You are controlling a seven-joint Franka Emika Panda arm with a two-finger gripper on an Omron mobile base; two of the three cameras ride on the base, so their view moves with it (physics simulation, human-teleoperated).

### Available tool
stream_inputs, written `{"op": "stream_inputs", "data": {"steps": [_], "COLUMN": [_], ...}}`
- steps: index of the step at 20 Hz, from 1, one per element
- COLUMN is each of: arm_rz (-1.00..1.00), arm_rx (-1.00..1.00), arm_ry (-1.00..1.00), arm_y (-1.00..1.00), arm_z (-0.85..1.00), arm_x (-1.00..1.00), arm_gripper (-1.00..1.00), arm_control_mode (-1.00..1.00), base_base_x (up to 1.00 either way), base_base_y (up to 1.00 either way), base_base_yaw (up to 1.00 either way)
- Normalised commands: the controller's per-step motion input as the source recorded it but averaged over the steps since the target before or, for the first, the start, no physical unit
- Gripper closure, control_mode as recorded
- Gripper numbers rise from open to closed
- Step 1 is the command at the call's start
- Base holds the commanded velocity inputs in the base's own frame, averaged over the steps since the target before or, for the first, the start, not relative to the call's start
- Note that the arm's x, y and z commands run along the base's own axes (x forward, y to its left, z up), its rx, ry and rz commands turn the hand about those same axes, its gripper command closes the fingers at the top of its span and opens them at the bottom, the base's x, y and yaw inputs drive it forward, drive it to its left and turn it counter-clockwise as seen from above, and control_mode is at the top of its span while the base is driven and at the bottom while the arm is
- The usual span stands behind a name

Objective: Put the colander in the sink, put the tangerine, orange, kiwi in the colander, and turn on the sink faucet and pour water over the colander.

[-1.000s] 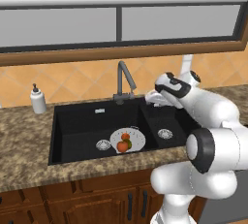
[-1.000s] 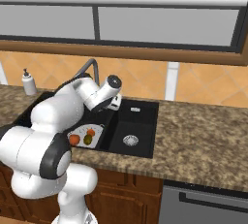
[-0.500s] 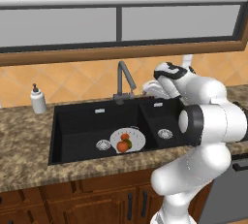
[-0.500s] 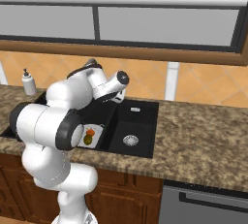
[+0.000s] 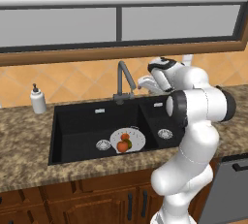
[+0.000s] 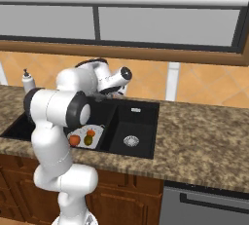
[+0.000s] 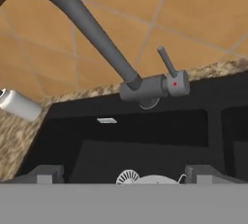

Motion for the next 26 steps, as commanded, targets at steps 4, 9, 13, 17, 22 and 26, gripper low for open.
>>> {"op": "stream_inputs", "data": {"steps": [4, 9, 13, 17, 22, 26], "arm_rz": [0.0, 0.0, 0.0, 0.0, -0.01, -0.02], "arm_rx": [0.0, 0.0, 0.0, 0.0, 0.0, 0.0], "arm_ry": [0.0, 0.0, 0.0, 0.0, 0.0, 0.0], "arm_y": [0.21, 0.05, 0.01, 0.01, 0.04, 0.08], "arm_z": [-0.24, -0.38, -0.3, -0.12, -0.02, -0.02], "arm_x": [0.45, 0.36, 0.38, 0.4, 0.44, 0.43], "arm_gripper": [-1.0, -1.0, -1.0, -1.0, -1.0, -1.0], "arm_control_mode": [-1.0, -1.0, -1.0, -1.0, -1.0, -1.0], "base_base_x": [0.0, 0.0, 0.0, 0.0, 0.0, 0.0], "base_base_y": [0.0, 0.0, 0.0, 0.0, 0.0, 0.0], "base_base_yaw": [0.0, 0.0, 0.0, 0.0, 0.0, 0.0]}}
